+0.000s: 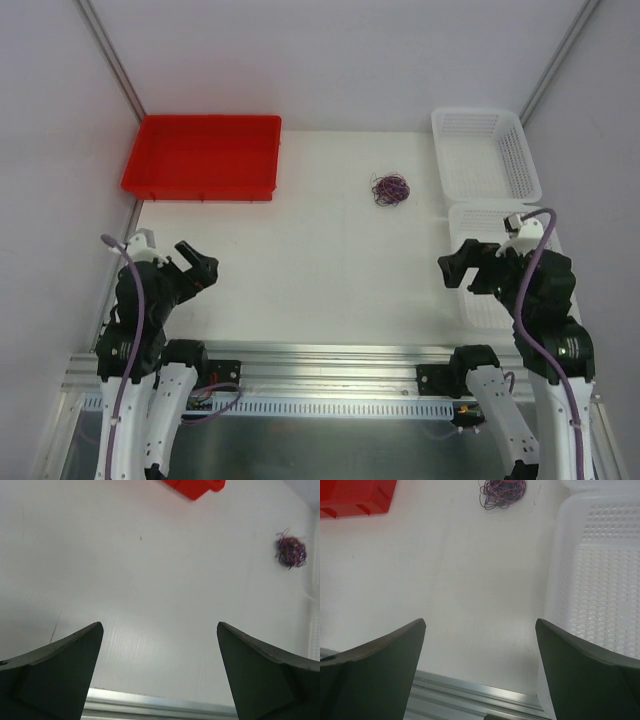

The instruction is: Untangle the cables

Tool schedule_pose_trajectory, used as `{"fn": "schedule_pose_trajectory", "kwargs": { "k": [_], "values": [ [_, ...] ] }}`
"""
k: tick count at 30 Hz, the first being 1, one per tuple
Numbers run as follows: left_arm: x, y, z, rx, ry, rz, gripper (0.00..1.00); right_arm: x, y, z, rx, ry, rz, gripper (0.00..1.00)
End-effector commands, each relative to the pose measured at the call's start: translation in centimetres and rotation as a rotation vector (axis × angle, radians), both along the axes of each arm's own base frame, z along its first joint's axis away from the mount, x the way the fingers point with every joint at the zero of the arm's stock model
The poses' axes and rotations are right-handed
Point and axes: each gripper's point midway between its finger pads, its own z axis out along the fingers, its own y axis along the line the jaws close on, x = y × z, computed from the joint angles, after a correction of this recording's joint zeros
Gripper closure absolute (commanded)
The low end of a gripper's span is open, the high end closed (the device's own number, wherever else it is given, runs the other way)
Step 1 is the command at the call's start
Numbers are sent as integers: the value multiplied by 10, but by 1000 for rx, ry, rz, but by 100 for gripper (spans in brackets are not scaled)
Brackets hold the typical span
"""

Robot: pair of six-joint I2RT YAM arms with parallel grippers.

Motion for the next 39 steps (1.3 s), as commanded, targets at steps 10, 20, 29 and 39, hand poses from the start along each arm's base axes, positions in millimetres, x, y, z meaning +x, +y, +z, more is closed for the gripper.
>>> {"fn": "schedule_pose_trajectory", "kwargs": {
  "k": [10, 20, 29, 39],
  "values": [
    [41, -29, -32, 17, 114, -215, 1, 140, 35, -37, 52, 206, 60, 2],
    [47, -40, -52, 0, 83, -279, 1, 257, 46, -101, 20, 252, -31, 16],
    [49, -35, -50, 14, 78, -250, 1, 335, 66, -133, 31, 259, -115, 22],
    [49, -37, -54, 6, 91, -257, 1, 364, 77, -211, -54, 414, -167, 30]
  ]
}}
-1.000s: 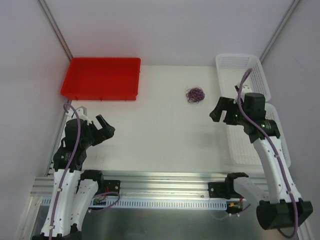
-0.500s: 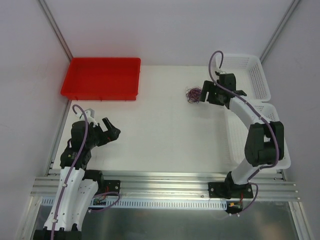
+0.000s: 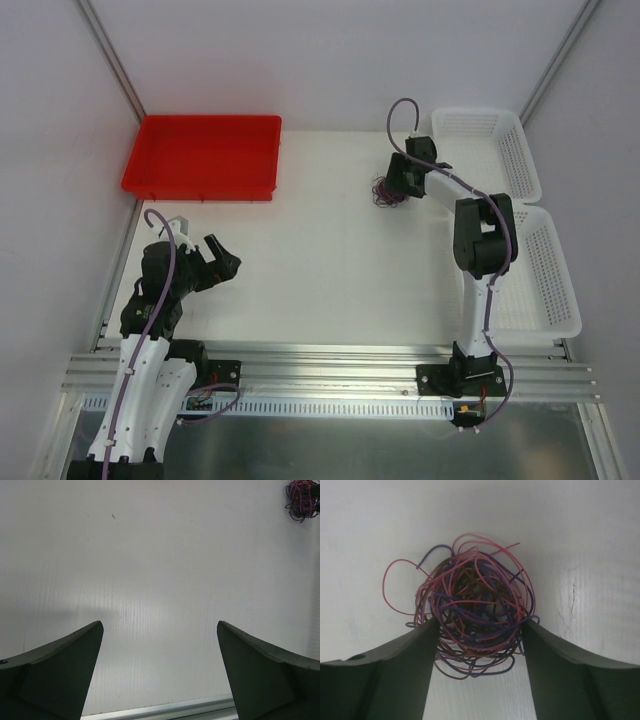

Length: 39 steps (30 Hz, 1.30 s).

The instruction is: Untangle the cables

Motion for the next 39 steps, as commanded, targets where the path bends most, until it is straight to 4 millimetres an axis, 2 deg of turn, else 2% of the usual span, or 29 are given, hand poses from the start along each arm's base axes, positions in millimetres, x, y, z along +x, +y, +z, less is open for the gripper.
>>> {"fn": "schedule_pose_trajectory", "kwargs": {
  "k": [1, 2, 3, 5, 6, 8, 9, 10, 11, 12, 13, 14, 15, 16, 17, 18, 19, 20, 21, 22, 24, 28, 31, 33, 34, 35, 37, 38, 39],
  "values": [
    [6, -2, 9, 12, -44, -28, 1, 1, 9, 0, -20, 11, -5, 35],
    [6, -2, 10, 11, -47, -28, 1, -3, 10, -4, -30, 21, 5, 41],
    [6, -3, 10, 11, -46, -30, 1, -6, 15, -4, -34, 20, 22, 54],
    [6, -3, 10, 9, -47, -30, 1, -13, 18, 0, -52, 11, 54, 66],
    [6, -3, 10, 8, -47, -30, 1, -23, 23, -4, -65, 22, 76, 79],
    [6, -3, 10, 9, -46, -28, 1, -33, 27, -1, -87, 15, 120, 89],
    [6, -3, 10, 9, -42, -30, 1, -46, 33, 4, -92, 12, 146, 97],
    [6, -4, 10, 7, -43, -36, 1, -53, 38, 6, -90, 10, 170, 99],
    [6, -5, 10, 3, -41, -42, 1, -62, 41, 9, -108, 6, 212, 99],
    [6, -5, 9, 2, -38, -44, 1, -70, 47, 27, -99, -27, 240, 99],
    [6, -6, 9, 0, -38, -46, 1, -92, 59, 20, -94, -4, 302, 99],
    [6, -6, 9, 0, -37, -46, 1, -102, 64, 24, -95, -13, 338, 99],
    [6, -6, 9, 1, -38, -45, 1, -115, 77, 45, -85, -57, 381, 99],
    [7, -5, 11, 2, -41, -44, 1, -138, 86, 37, -52, -21, 452, 99],
    [7, -5, 10, 1, -40, -42, 1, -153, 93, 39, -50, -14, 493, 99],
    [7, -6, 10, -4, -38, -46, 1, -172, 108, 43, -60, -25, 571, 99],
    [7, -7, 11, -10, -37, -51, 1, -187, 114, 55, -60, -50, 613, 99],
    [7, -9, 12, -15, -42, -59, 1, -206, 115, 46, -77, -25, 649, 99],
    [6, -11, 11, -23, -40, -69, 1, -218, 121, 47, -79, -25, 685, 99],
    [5, -15, 12, -37, -39, -93, 1, -239, 136, 47, -70, -26, 753, 99],
    [5, -20, 12, -52, -41, -114, 1, -270, 153, 46, -53, -35, 839, 99],
    [2, -35, 6, -110, -9, -191, 1, -303, 166, 32, -94, -12, 929, 96],
    [-2, -47, 1, -168, 37, -243, 1, -314, 169, 17, -106, 11, 954, 85],
    [-4, -52, -4, -204, 77, -247, 1, -317, 171, 15, -99, 15, 951, 72],
    [-5, -55, -8, -217, 99, -249, 1, -318, 170, 14, -103, 14, 948, 66],
    [-7, -58, -10, -232, 116, -248, 1, -320, 170, 15, -105, 17, 948, 55],
    [-10, -66, -20, -285, 163, -235, 1, -323, 170, 23, -106, -4, 948, 47],
    [-15, -77, -24, -312, 191, -252, 1, -326, 169, 26, -99, 1, 936, 45],
    [-14, -79, -30, -303, 203, -235, 1, -328, 169, 36, -87, -20, 928, 44]
  ]
}}
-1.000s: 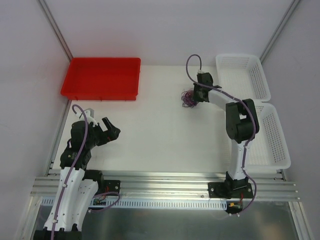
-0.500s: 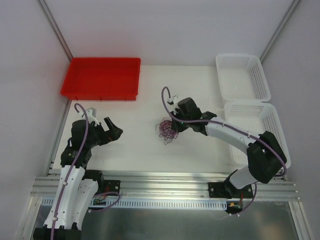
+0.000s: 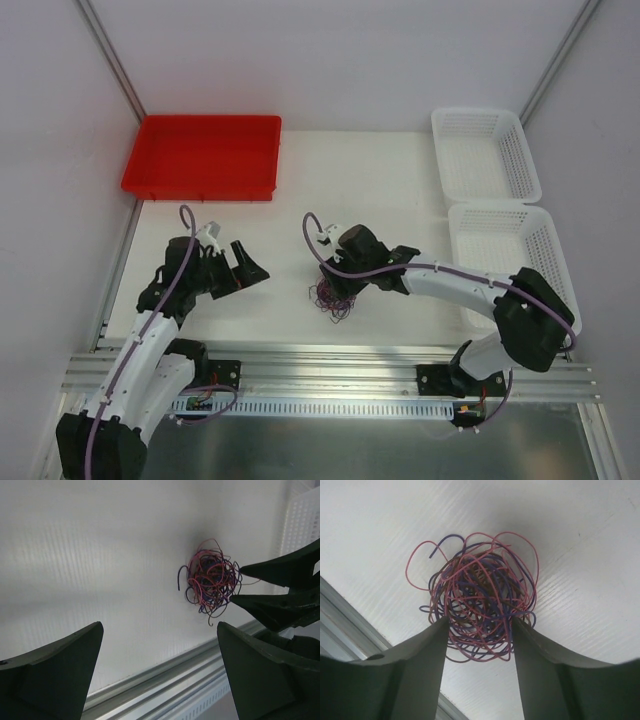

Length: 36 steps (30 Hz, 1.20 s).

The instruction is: Untangle the cables

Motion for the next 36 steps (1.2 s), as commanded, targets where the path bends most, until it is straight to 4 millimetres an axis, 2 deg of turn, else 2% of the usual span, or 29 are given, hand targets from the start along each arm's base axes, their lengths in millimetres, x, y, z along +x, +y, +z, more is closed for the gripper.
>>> {"fn": "schedule_pose_trajectory", "kwargs": {
  "k": [1, 2, 3, 4, 5, 7, 9, 11, 12, 13, 14, 15, 16, 17, 18, 20, 21, 23, 26, 30, 31, 33, 34, 36],
  "values": [
    [-4, -26, -7, -72, 40, -19, 1, -2, 1, 34, 62, -64, -32, 39],
    [-11, -39, -9, -82, 62, -52, 1, -6, -4, 38, 62, -59, -56, 33],
    [-11, -42, -14, -61, 77, -45, 1, -10, -5, 44, 73, -62, -59, 29],
    [-11, -47, -14, -59, 81, -46, 1, -6, -18, 57, 72, -107, -118, 25],
    [-15, -56, -15, -68, 101, -59, 1, -7, -21, 62, 78, -119, -146, 24],
    [-10, -61, -14, -56, 94, -32, 3, -4, -34, 79, 129, -141, -285, 23],
    [-7, -74, -10, -62, 89, -33, 6, -4, -47, 76, 149, -142, -409, 23],
    [-4, -83, -14, -32, 98, -18, 10, -6, -54, 75, 189, -145, -473, 23],
    [-1, -89, -9, -30, 90, -19, 11, -6, -55, 73, 201, -143, -499, 23],
    [0, -92, -10, -15, 95, -18, 12, -4, -57, 73, 223, -137, -543, 23],
    [3, -94, -20, 17, 121, -3, 14, -3, -56, 73, 247, -137, -561, 23],
    [2, -103, -18, 27, 119, -24, 15, -4, -58, 67, 248, -128, -576, 23],
    [2, -108, -20, 40, 126, -27, 17, -4, -55, 67, 277, -116, -596, 23],
    [2, -111, -31, 70, 157, -23, 20, -4, -52, 66, 293, -112, -599, 23],
    [-1, -122, -29, 71, 159, -53, 21, -5, -53, 59, 288, -98, -607, 23],
    [1, -126, -44, 131, 177, -45, 23, -3, -48, 55, 306, -87, -622, 24],
    [3, -132, -42, 135, 175, -53, 24, -4, -47, 49, 291, -79, -620, 24],
    [-1, -138, -57, 176, 206, -72, 26, -2, -43, 44, 295, -73, -621, 25],
    [-2, -145, -66, 203, 228, -89, 32, -1, -32, 39, 314, -57, -598, 25],
    [-3, -146, -71, 223, 232, -87, 46, 2, -22, 32, 315, -45, -588, 25],
    [-3, -145, -72, 225, 229, -85, 56, 3, -20, 27, 303, -41, -589, 25],
    [-2, -146, -72, 231, 224, -88, 67, 4, -17, 23, 294, -35, -588, 25],
    [-3, -146, -73, 236, 225, -91, 76, 5, -14, 18, 283, -27, -587, 26],
    [-4, -146, -75, 240, 227, -95, 83, 6, -12, 12, 266, -22, -583, 26]
  ]
}}
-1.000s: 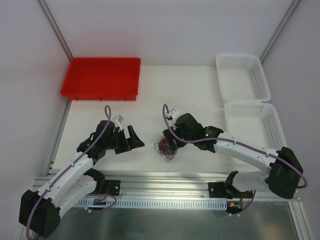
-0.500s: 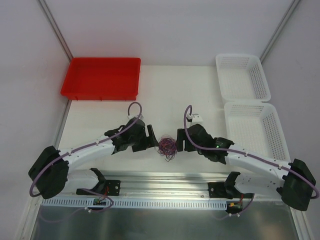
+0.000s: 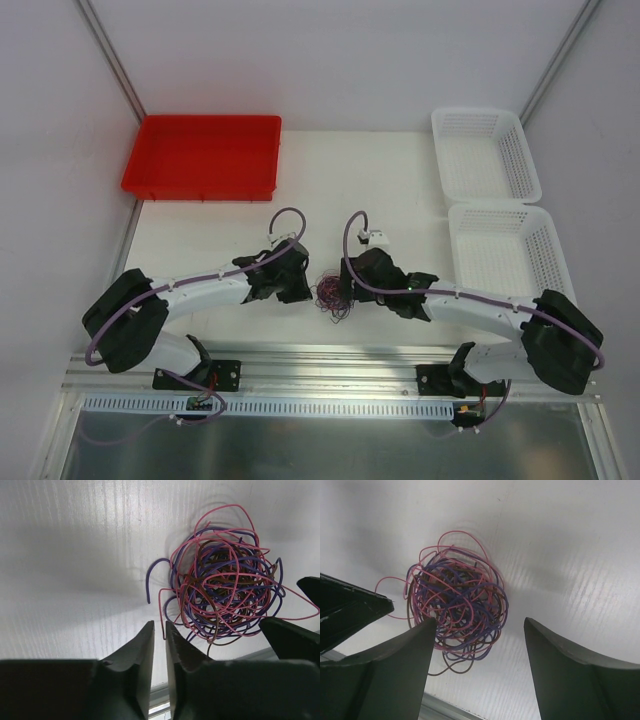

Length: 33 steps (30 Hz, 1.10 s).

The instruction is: Untangle the cables

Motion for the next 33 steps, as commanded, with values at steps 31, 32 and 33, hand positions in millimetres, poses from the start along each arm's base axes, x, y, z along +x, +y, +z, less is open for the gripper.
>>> {"fn": "schedule_pose_trajectory", "kwargs": {
  "k": [31, 32, 33],
  "values": [
    [37, 177, 184, 245, -532, 318, 100, 22, -129, 37, -226, -110, -349, 99],
    [38, 184, 190, 259, -542, 338, 100, 21, -134, 39, -221, -106, -358, 99],
    [36, 189, 192, 278, -544, 342, 100, 19, -139, 46, -204, -115, -364, 99]
  ]
}}
